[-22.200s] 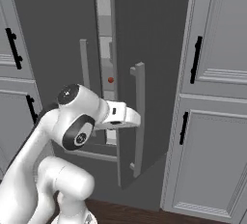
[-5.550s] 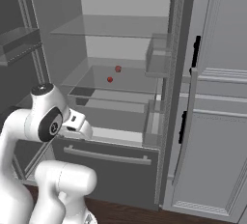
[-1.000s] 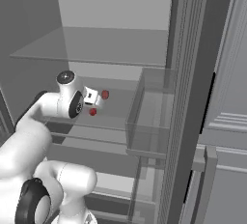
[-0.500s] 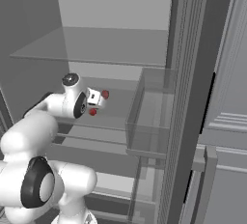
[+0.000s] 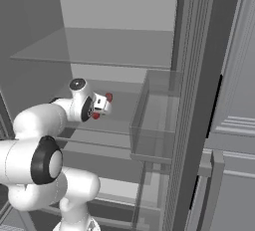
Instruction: Take the strawberry from the fridge and place it on top of the pancake, located on the dining counter.
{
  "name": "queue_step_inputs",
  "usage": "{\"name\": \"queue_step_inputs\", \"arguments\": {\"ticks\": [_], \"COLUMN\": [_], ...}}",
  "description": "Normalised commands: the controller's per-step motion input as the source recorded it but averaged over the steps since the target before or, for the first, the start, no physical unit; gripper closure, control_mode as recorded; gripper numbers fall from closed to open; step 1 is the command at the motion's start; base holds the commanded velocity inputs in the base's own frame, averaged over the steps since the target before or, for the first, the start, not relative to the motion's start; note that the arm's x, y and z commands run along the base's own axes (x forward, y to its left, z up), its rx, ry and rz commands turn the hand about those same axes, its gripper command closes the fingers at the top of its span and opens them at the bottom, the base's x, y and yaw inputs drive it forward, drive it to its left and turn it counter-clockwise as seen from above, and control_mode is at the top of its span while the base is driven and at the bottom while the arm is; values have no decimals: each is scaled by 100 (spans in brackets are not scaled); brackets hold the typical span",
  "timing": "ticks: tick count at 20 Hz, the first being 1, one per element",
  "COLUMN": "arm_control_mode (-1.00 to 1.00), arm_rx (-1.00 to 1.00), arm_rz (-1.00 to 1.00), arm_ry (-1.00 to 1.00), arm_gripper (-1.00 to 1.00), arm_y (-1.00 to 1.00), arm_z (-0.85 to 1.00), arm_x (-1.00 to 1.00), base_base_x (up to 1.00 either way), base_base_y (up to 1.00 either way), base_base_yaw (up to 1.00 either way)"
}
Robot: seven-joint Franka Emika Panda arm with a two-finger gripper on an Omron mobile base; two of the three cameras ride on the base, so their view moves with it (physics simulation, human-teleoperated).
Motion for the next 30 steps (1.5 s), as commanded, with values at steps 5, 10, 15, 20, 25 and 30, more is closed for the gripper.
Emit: {"name": "queue_step_inputs", "arguments": {"ticks": [5, 10, 15, 20, 25, 30], "arm_control_mode": [-100, -100, -100, -100, -100, -100], "arm_rx": [0, 0, 0, 0, 0, 0], "arm_rz": [0, 0, 0, 0, 0, -2], "arm_ry": [2, 6, 0, 3, 4, 5], "arm_gripper": [-100, -100, -100, -100, -100, 100], "arm_y": [0, 0, 0, 0, 0, 0], "arm_z": [-16, -23, -14, -12, -20, -33], "arm_x": [1, 6, 20, 2, 0, -10], "base_base_x": [0, 0, 0, 0, 0, 0], "base_base_y": [0, 0, 0, 0, 0, 0], "base_base_yaw": [0, 0, 0, 0, 0, 0]}}
